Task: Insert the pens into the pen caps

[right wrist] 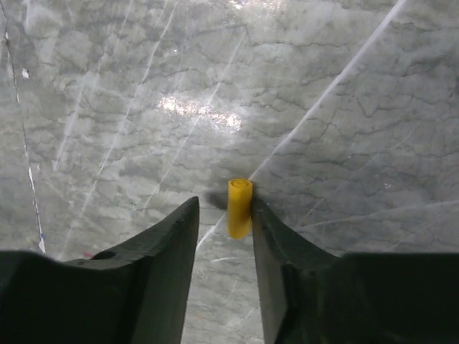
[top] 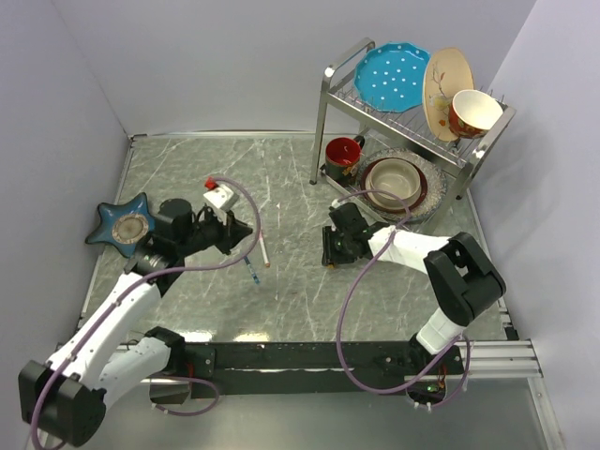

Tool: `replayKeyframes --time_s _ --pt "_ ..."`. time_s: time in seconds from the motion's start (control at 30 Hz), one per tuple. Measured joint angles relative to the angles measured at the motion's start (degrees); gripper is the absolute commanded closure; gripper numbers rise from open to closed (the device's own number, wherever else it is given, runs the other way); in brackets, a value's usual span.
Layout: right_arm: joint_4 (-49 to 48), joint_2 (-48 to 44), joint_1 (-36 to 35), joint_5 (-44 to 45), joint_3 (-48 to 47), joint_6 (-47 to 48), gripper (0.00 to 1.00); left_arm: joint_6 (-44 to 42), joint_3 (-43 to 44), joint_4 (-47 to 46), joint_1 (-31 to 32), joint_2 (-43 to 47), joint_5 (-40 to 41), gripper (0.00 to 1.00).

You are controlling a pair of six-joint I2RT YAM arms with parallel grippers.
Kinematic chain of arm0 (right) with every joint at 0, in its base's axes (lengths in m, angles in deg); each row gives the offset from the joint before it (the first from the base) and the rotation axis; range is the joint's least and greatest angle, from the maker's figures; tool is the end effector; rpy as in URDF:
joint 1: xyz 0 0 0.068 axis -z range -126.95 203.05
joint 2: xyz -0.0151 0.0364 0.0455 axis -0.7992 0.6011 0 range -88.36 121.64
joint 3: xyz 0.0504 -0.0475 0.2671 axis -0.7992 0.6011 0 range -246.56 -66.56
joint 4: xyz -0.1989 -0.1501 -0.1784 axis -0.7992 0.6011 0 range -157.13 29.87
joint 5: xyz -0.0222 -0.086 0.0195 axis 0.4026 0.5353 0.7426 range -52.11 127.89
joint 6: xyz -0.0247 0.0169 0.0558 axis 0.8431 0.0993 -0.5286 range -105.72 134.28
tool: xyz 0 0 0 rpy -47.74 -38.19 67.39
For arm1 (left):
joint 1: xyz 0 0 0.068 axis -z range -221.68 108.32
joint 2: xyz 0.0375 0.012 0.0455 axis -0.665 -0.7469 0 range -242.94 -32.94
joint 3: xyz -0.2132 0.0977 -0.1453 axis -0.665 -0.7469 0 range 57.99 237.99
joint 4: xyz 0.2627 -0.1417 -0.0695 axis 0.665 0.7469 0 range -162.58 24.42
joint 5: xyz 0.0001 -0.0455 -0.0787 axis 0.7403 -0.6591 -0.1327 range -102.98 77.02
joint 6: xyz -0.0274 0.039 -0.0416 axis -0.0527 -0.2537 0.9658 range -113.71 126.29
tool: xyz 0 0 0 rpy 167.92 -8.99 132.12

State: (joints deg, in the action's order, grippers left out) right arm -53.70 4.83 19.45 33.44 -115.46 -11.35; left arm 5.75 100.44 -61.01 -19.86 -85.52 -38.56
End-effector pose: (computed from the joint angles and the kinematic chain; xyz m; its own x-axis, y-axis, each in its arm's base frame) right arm 0.2908 0.1977 0.1154 -0.8884 -0.0726 -0.4533 -0.2241 0.9304 0.2901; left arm 0.2389 -0.1182 0.2898 -0.3366 0.1438 -0.9306 0.7109 0.6869 -0.1510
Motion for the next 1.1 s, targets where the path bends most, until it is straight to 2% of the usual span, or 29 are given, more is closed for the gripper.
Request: replayKeyframes --time_s 0.17,0.33,0.53,0.7,0.87,1.1 --pt "0.3 -1.1 -0.4 0.7 -0.1 1.2 0.37 16.9 -6.6 -14.8 0.2 6.2 -7.5 0.99" --pt "2.4 -8.6 -2.0 1.6 0.8 2.6 0.29 28.8 -8.2 -20.7 0.3 8.6 -10.9 0.99" --pt "0.5 -23.3 -7.5 -0.2 1.5 3.0 0.29 37.2 -8.0 -22.1 0.4 8.2 -12.1 0.99" --pt "-9.1 -32.5 -10.8 -9.4 4.9 2.9 0.29 41.7 -8.0 -23.8 0.4 9.4 -12.1 0.99" --pt "-16.0 -32.7 -12.8 -15.8 5.7 2.5 0.32 45.6 -10.1 -27.7 0.6 9.6 -12.2 0.99" --pt "-17.8 -28.3 -18.2 -18.4 4.1 2.8 0.37 49.5 -13.2 -29.2 0.8 9.6 -12.2 0.99"
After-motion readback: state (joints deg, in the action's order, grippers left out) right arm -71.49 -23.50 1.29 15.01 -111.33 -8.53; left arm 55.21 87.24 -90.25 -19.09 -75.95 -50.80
